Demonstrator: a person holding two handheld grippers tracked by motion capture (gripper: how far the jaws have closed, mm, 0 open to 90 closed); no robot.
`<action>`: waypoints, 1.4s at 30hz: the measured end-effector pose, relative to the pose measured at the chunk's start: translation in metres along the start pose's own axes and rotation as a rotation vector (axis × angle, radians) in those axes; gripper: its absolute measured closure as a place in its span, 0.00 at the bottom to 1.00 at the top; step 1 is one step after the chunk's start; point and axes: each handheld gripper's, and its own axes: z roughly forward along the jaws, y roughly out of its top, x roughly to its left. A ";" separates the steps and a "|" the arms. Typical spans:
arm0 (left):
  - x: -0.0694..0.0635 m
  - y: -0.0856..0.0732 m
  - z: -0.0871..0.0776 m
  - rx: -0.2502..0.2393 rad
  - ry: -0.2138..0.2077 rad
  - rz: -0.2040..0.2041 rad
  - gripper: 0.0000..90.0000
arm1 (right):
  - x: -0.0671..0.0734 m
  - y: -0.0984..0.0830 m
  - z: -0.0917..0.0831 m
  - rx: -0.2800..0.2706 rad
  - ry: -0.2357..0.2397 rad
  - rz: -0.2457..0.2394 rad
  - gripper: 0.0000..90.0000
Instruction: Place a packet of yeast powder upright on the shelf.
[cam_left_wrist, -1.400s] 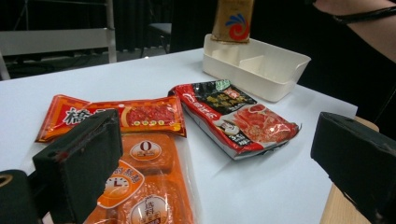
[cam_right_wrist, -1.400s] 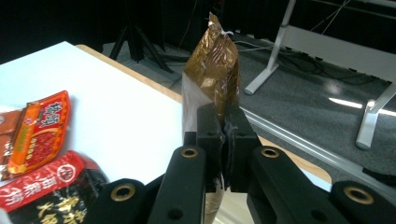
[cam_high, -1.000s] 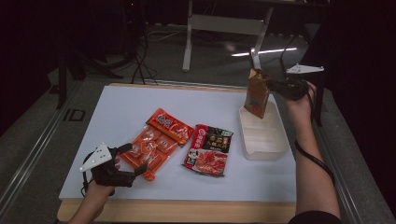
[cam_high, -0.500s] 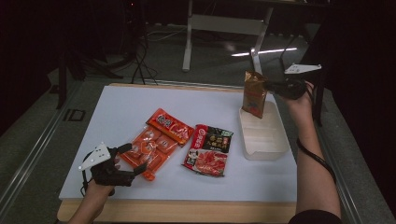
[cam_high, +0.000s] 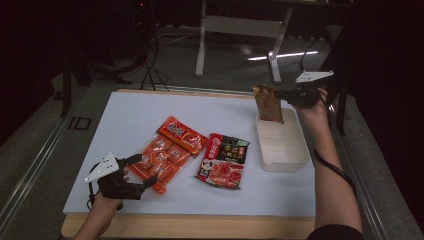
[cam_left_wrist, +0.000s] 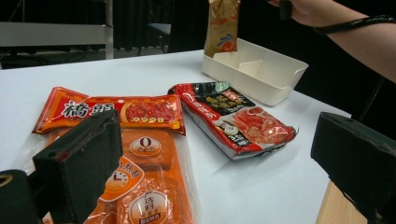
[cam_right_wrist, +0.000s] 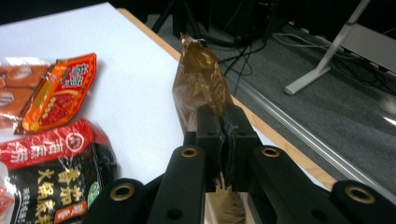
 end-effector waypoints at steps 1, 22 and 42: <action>0.000 0.000 0.000 0.000 0.001 -0.001 0.03 | 0.000 -0.001 0.000 -0.009 0.001 0.008 0.96; 0.000 -0.003 0.001 0.006 -0.005 -0.005 0.03 | 0.003 -0.017 0.027 -0.017 0.011 0.061 0.96; 0.001 -0.002 0.002 0.002 -0.006 -0.008 0.03 | -0.030 -0.061 -0.005 -0.048 -0.183 0.261 0.95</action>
